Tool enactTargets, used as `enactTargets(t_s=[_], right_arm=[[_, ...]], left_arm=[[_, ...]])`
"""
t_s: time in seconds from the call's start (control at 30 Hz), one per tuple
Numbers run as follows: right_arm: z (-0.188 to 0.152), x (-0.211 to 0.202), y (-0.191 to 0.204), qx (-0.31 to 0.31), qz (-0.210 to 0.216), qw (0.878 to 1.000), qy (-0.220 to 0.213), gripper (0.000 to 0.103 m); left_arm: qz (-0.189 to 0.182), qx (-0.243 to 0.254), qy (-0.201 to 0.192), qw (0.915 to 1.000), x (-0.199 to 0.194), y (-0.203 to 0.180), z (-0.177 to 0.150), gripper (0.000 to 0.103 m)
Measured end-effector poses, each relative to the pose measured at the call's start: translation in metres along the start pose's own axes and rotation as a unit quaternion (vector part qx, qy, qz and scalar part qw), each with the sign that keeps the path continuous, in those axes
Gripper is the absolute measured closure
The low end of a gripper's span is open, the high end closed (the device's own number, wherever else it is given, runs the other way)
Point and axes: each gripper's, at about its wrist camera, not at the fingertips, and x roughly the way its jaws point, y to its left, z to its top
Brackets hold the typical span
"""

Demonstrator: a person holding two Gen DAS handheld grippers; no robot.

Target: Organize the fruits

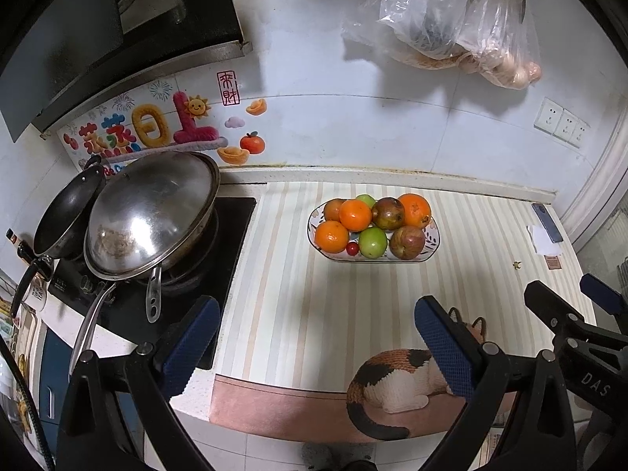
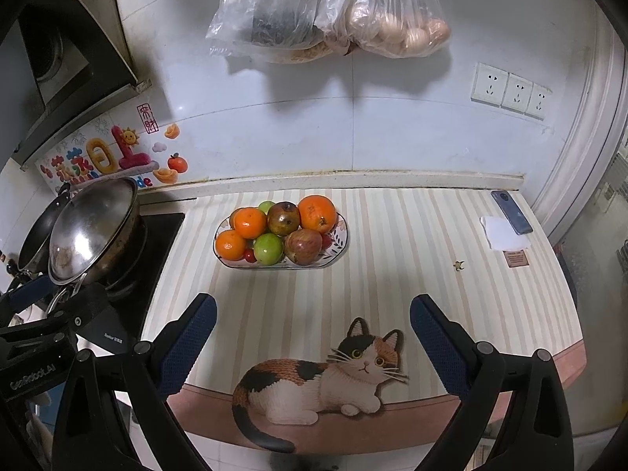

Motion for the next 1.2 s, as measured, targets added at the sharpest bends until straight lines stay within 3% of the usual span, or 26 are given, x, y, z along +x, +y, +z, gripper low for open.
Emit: enactTargets(t_s=[1.2], right_arm=[[0.0021,-0.0035,-0.0009,-0.01,-0.002,1.0,0.003,0.002]], left_arm=[[-0.003,-0.002,-0.005,1.0,-0.0021,0.0035,0.0014,0.001]])
